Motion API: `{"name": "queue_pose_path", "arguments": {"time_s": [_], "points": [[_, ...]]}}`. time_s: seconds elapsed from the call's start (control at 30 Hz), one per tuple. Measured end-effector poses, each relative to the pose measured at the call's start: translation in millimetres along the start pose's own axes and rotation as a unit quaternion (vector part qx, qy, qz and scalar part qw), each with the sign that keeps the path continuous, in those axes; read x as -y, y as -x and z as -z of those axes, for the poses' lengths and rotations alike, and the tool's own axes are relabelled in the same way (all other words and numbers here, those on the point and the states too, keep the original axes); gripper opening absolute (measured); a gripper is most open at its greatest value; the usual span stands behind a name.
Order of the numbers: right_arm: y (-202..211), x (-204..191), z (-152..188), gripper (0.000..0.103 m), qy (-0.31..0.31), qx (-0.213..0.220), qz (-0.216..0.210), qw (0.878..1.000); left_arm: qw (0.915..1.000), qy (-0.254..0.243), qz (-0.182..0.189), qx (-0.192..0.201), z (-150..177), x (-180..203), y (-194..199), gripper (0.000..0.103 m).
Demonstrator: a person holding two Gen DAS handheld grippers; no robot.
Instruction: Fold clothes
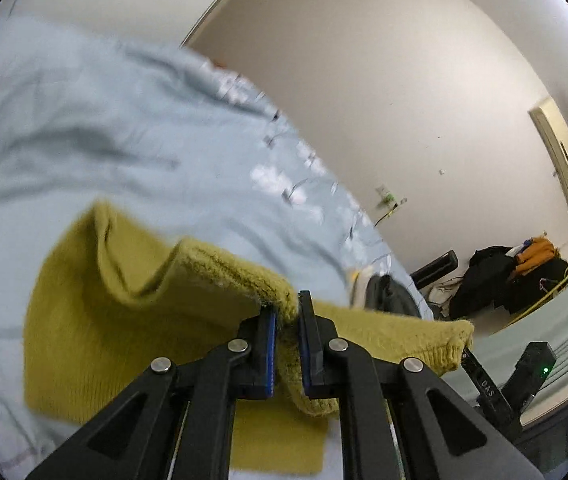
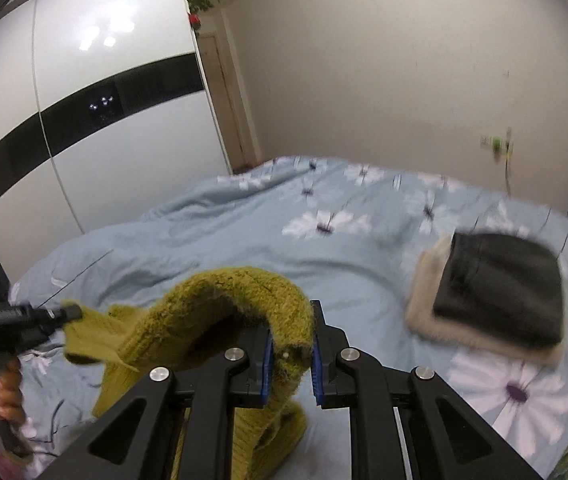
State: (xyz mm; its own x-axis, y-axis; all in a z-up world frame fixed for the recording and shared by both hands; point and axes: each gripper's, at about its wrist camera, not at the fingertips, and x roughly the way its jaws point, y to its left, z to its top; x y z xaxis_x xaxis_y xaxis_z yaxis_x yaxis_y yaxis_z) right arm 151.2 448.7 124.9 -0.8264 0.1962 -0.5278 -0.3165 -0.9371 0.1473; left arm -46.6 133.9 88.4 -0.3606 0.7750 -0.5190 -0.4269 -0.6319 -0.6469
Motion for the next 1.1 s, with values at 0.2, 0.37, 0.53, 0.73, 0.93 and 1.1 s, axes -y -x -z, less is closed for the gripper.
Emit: {"name": "queue_pose_path", "arguments": {"time_s": [0.2, 0.37, 0.53, 0.73, 0.93, 1.1], "points": [[-26, 20, -36, 0.016, 0.001, -0.015, 0.009, 1.0, 0.9982, -0.039, -0.046, -0.008, -57, 17, -53, 0.01], [-71, 31, -54, 0.016, 0.015, -0.044, 0.022, 0.999, 0.9954, -0.036, -0.085, -0.028, -82, 5, -101, 0.01], [-131, 45, -65, 0.016, 0.033, -0.075, 0.044, 0.996, 0.9922, -0.031, -0.111, -0.047, -106, -1, -168, 0.01], [-219, 81, -72, 0.016, 0.017, -0.121, 0.056, 0.991, 0.9853, -0.055, -0.146, -0.07, -137, -3, -250, 0.01], [-293, 104, -60, 0.016, -0.001, -0.163, 0.072, 0.984, 0.9762, -0.059, -0.185, -0.097, -144, -21, -325, 0.01], [-325, 109, -45, 0.017, -0.006, -0.19, 0.075, 0.979, 0.9723, -0.035, -0.192, -0.128, -133, -47, -354, 0.011]]}}
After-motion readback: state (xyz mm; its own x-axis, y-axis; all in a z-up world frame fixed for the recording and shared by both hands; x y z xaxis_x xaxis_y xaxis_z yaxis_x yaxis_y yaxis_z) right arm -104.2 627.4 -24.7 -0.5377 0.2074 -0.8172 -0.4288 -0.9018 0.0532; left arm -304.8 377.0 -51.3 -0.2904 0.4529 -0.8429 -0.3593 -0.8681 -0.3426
